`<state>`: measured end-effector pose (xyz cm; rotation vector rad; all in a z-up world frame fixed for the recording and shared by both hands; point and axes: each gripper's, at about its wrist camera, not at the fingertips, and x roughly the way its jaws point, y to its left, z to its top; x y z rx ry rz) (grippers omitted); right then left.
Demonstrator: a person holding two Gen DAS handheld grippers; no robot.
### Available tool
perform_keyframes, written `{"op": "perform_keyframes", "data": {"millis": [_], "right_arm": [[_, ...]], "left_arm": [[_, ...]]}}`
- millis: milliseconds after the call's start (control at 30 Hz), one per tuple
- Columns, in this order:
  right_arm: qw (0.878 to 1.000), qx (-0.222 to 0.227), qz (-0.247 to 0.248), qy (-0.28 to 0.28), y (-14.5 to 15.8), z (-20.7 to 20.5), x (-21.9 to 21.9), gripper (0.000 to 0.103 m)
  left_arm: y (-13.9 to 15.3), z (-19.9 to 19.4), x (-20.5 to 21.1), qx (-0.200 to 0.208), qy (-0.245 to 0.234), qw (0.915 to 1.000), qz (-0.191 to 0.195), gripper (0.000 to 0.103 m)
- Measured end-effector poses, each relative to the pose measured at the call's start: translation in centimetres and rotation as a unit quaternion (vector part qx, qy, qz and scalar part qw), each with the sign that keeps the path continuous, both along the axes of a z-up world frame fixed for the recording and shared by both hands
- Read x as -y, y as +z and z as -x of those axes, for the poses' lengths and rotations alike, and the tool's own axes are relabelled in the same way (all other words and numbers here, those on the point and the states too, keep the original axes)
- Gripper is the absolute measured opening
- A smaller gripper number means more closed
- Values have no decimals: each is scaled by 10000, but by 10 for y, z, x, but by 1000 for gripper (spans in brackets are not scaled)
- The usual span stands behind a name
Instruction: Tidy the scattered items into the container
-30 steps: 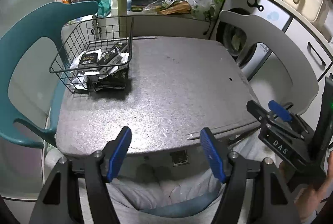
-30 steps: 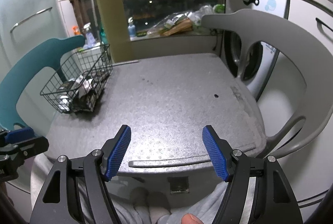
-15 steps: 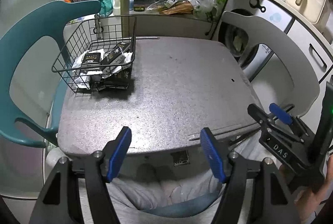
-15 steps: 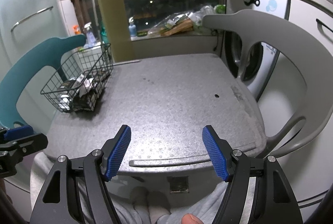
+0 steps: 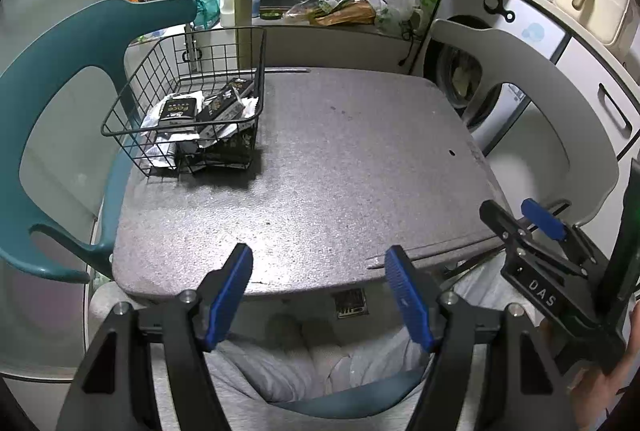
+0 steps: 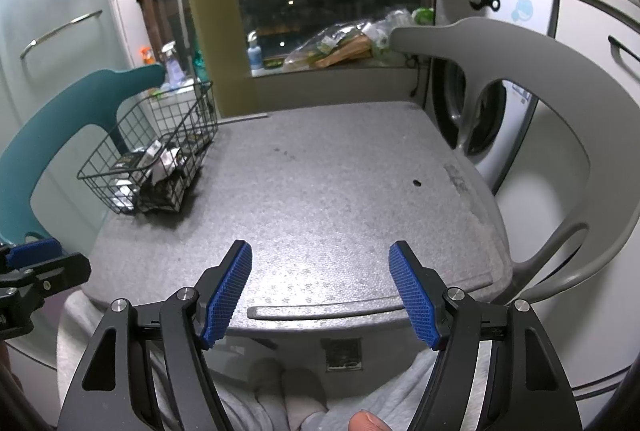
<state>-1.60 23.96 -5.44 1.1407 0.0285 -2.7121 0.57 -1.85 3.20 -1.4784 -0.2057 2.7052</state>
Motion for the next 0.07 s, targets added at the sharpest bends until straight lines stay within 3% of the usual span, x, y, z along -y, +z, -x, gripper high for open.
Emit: {"op": "perform_keyframes", "data": {"millis": [67], "right_arm": [[10000, 8, 7, 1, 0, 0, 0, 71]], "left_arm": [[0, 0, -2, -22, 23, 9999, 120, 73]]}}
